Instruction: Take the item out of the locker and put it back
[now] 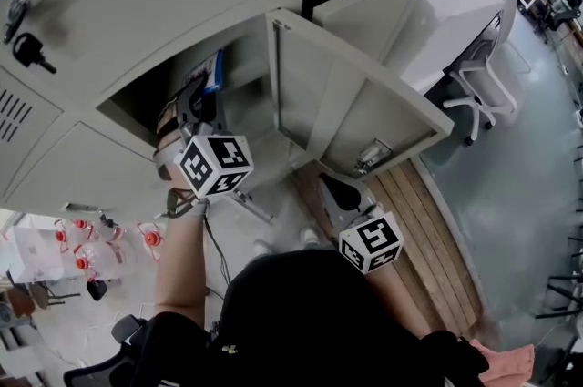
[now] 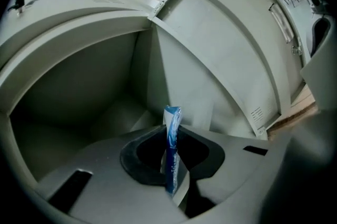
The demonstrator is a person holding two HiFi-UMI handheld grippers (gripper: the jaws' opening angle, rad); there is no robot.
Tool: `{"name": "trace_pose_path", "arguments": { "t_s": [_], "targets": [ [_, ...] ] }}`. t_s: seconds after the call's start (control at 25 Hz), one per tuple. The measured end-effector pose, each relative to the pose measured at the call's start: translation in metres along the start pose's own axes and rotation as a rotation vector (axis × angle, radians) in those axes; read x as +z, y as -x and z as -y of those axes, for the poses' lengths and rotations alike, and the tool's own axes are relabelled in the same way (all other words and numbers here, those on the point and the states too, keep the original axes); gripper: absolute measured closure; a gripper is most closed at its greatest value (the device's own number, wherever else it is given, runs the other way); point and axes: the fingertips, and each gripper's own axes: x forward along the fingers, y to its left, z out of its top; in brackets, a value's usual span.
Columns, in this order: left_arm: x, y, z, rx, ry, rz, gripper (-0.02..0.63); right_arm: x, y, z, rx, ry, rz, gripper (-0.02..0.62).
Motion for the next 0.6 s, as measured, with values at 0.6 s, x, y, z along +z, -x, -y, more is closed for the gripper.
{"name": "trace_pose_path", "arguments": {
  "t_s": [0.6],
  "targets": [
    [-0.017,-0.030,0.004,-0.131,0.204,-0.002,0.468,-0.003,0.004,0.006,-0.031,-0.008,-0.010,0.597]
  ]
}}
